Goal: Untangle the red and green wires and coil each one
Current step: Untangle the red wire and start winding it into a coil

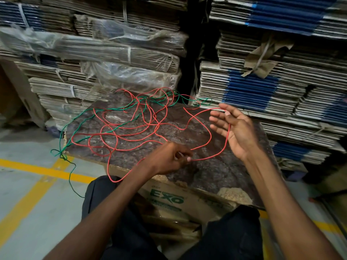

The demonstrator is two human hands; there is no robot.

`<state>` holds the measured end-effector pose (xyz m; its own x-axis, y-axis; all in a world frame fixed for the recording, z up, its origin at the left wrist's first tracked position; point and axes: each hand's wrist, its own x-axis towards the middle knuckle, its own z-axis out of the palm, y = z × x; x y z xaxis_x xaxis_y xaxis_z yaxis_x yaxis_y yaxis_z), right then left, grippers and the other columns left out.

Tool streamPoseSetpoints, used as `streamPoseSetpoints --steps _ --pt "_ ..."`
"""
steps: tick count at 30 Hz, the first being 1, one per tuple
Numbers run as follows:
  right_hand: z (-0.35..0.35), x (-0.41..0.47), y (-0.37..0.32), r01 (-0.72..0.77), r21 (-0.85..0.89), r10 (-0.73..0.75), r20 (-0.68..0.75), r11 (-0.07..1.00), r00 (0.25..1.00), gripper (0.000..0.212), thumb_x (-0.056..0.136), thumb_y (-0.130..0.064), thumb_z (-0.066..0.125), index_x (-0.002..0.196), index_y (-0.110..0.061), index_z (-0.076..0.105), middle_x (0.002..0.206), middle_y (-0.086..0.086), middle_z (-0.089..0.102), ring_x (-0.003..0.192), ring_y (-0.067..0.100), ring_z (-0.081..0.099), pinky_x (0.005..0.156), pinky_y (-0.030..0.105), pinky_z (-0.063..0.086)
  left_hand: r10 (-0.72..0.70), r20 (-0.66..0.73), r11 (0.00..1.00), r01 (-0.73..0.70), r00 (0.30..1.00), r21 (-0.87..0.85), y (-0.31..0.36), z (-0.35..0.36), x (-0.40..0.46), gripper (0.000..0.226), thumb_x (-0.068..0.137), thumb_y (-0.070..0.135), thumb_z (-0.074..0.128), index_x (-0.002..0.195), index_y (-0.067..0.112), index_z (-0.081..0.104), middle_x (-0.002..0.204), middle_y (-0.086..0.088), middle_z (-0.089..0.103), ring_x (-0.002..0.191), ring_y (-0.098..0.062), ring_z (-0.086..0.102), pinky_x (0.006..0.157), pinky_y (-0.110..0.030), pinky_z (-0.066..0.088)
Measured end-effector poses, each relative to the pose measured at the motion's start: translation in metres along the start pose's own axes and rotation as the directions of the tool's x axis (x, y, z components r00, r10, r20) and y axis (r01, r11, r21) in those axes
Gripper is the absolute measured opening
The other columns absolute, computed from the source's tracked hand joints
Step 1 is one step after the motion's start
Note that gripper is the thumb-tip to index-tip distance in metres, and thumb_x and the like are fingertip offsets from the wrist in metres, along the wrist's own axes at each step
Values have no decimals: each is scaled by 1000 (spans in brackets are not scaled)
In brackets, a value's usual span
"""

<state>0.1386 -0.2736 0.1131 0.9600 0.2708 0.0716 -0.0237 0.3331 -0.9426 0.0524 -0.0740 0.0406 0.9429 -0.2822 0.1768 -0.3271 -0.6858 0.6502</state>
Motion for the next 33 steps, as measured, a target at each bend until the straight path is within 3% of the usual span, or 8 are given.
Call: streamPoseSetpoints --steps 7,11,13,16,19,23,27,33 --pt "-2 9 -5 -45 180 40 34 983 999 34 100 2 32 125 -4 52 120 14 67 114 25 65 85 38 57 59 -117 887 2 991 462 3 7 -1 28 93 48 52 110 30 65 110 4 66 104 -26 63 74 -36 50" --pt "-13 15 -7 -4 -35 6 69 999 998 36 102 -9 35 136 -10 47 136 7 58 127 16 55 93 45 54 180 -201 882 -67 963 466 6 1 -7 33 95 49 42 101 28 66 98 5 64 97 -23 63 65 -34 47" --pt "-22 18 -6 22 -200 2 118 980 993 43 100 -26 42 141 -13 42 141 0 55 130 12 51 94 46 51 167 -288 940 -65 943 335 6 -4 -12 33 93 50 42 98 28 67 91 8 66 89 -19 64 62 -35 50" --pt "-36 21 -3 42 -353 31 200 935 979 71 84 -48 52 145 -15 39 141 -5 55 130 11 51 94 44 53 3 -351 988 -56 936 -141 11 -13 -16 28 95 44 49 88 22 65 79 6 69 69 -10 61 61 -35 48" --pt "-39 26 8 103 -455 0 221 884 975 49 95 -38 45 139 -17 46 130 -3 63 117 9 59 85 37 55 -52 -386 840 -168 921 -516 25 -24 -16 23 100 21 44 87 8 58 75 -7 70 65 -12 61 69 -32 48" --pt "-29 33 26 261 -614 -158 217 745 963 22 103 -23 43 108 -27 64 81 -18 64 76 -4 55 66 30 50 -126 -350 655 -187 928 -732 42 -38 -17 20 103 20 37 89 9 49 76 -12 71 86 -17 70 85 -29 52" --pt "-22 44 36 359 -710 -282 231 606 931 21 95 -35 48 87 -34 68 83 -8 52 84 15 54 74 33 47 -188 -226 423 -129 956 -897 49 -50 -23 21 100 29 47 86 14 49 74 -8 72 91 -24 72 83 -33 57" --pt "-10 43 46 327 -666 -224 239 671 945 29 96 -30 54 71 -24 67 73 10 67 72 8 58 71 25 42 -217 -227 148 -198 949 -969 63 -71 -27 19 74 39 59 66 23 64 78 -8 74 81 -23 74 72 -34 61"
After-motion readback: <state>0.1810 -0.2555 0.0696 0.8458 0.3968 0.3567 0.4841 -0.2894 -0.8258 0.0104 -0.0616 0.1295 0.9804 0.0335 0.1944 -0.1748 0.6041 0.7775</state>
